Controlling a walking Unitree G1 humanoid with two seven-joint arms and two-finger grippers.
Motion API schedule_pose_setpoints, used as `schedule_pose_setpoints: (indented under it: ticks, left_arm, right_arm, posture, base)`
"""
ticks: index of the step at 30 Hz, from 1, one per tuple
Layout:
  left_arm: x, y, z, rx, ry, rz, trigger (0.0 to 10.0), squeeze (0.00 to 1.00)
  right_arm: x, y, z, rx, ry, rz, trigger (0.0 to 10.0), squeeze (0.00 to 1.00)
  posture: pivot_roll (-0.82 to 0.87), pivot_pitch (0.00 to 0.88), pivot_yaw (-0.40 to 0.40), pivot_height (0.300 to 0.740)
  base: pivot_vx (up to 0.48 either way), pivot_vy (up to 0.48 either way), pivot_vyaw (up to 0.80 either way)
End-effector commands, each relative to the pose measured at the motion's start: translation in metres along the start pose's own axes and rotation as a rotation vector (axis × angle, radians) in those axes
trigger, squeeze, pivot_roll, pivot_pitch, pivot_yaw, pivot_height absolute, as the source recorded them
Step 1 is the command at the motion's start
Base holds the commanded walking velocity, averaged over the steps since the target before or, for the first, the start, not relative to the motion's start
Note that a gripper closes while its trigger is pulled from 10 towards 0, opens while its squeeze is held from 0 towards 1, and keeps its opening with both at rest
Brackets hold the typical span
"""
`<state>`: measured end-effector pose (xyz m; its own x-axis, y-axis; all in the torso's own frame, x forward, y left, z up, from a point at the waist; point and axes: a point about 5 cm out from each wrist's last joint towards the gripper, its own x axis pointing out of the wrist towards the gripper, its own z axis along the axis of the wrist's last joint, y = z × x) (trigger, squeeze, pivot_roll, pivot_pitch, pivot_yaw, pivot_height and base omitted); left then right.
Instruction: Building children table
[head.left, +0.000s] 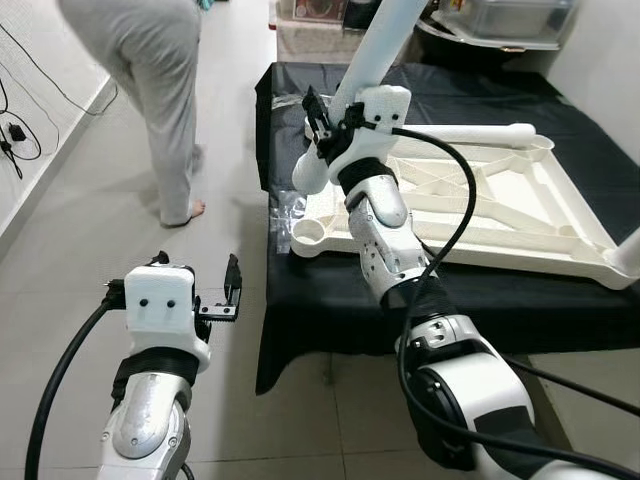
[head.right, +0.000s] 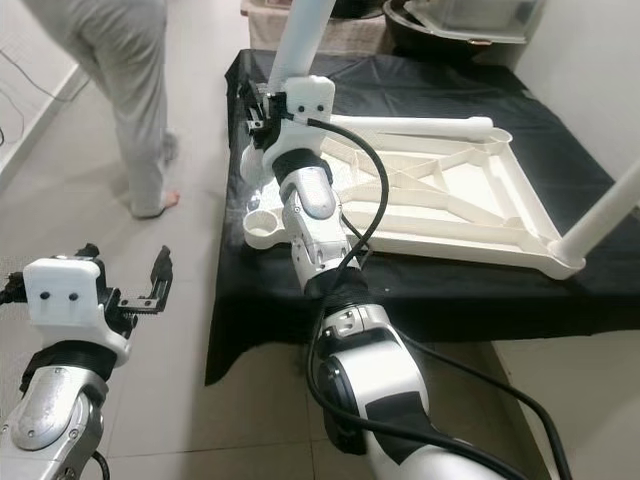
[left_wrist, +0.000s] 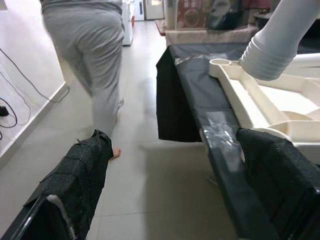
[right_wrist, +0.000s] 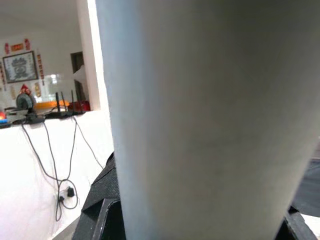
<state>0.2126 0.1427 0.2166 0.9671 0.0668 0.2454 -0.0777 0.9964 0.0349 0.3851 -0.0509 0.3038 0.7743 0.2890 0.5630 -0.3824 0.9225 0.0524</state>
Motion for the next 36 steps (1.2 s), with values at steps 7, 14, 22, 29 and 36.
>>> schedule_pose_setpoints:
  ticks: [7,14,22,29,36]
  left_arm:
    - [0.002,-0.001,-0.003,0.015,0.023,0.000,10.0,0.00]
    - [0.006,0.006,-0.003,-0.005,0.033,0.047,10.0,0.00]
    - [0.003,0.010,-0.008,0.002,0.061,0.054,10.0,0.00]
    - [-0.016,0.008,-0.021,-0.002,0.138,-0.025,10.0,0.00]
    - [-0.045,-0.007,-0.023,-0.109,0.226,-0.217,10.0,0.00]
  right_arm:
    - [0.000,0.001,0.004,0.004,-0.025,0.005,10.0,0.00]
    - [0.004,0.002,0.005,0.004,-0.019,0.013,10.0,0.00]
    - [0.012,0.000,0.008,0.036,0.002,0.067,10.0,0.00]
    - [0.011,-0.001,-0.007,0.170,0.252,0.532,10.0,0.00]
    - [0.004,-0.017,-0.003,0.218,0.367,0.746,10.0,0.00]
  posture:
    - [0.04,0.170,-0.074,0.740]
    - [0.05,0.171,-0.074,0.740]
    - [0.05,0.175,-0.074,0.740]
    - [0.07,0.198,-0.083,0.740]
    - [0.09,0.232,-0.081,0.740]
  base:
    - [0.375,0.000,0.00]
    - [0.053,0.000,0.00]
    - [0.000,0.000,0.00]
    - [0.000,0.000,0.00]
    - [0.000,0.000,0.00]
